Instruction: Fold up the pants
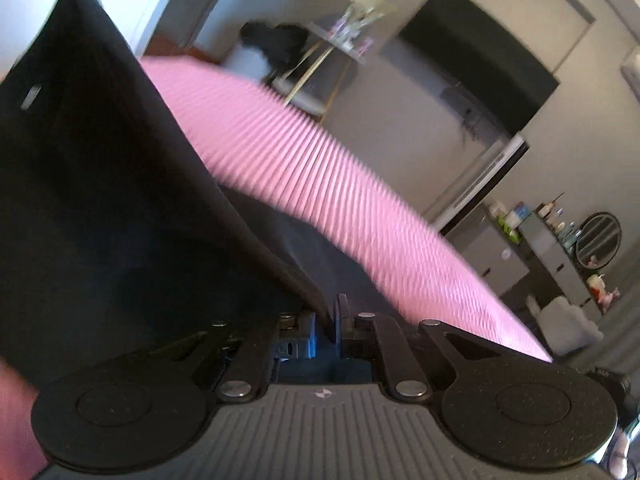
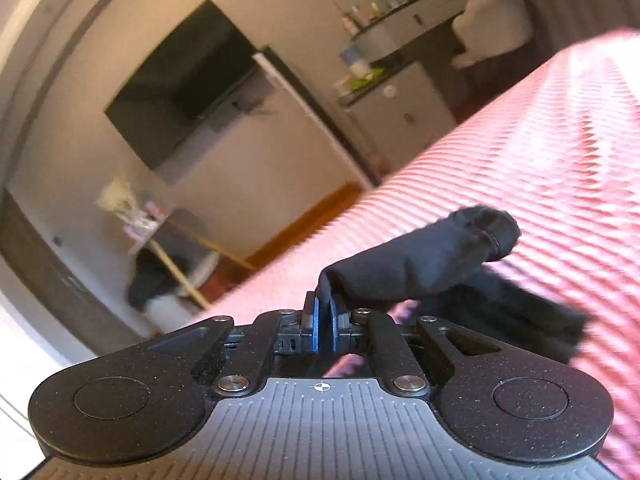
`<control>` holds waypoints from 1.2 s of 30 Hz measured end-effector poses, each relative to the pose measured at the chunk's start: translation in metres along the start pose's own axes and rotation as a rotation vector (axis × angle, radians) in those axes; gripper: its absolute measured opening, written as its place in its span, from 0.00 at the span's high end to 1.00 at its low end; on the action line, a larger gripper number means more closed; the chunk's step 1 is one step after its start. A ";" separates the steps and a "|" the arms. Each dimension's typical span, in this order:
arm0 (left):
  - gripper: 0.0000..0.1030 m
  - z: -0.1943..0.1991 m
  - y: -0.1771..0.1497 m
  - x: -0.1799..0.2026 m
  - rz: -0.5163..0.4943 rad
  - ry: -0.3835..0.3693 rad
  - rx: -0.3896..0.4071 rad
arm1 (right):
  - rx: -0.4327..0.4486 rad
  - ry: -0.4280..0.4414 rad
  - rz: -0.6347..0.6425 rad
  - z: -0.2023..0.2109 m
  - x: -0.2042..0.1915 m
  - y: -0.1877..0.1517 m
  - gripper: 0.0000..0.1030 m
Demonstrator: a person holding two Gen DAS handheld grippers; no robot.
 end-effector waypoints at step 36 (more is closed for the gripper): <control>0.08 0.055 0.013 -0.145 0.350 0.324 0.092 | 0.001 0.105 0.149 -0.019 0.014 -0.007 0.89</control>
Point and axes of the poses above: each gripper's, at about its wrist camera, not at the fingertips, and z roughly against the way its jaws point, x to its right, y to its top, the point moved 2 cm from there along -z, roughly the way its jaws point, and after that the axes turned 4 degrees about x, right-handed, at the moved point
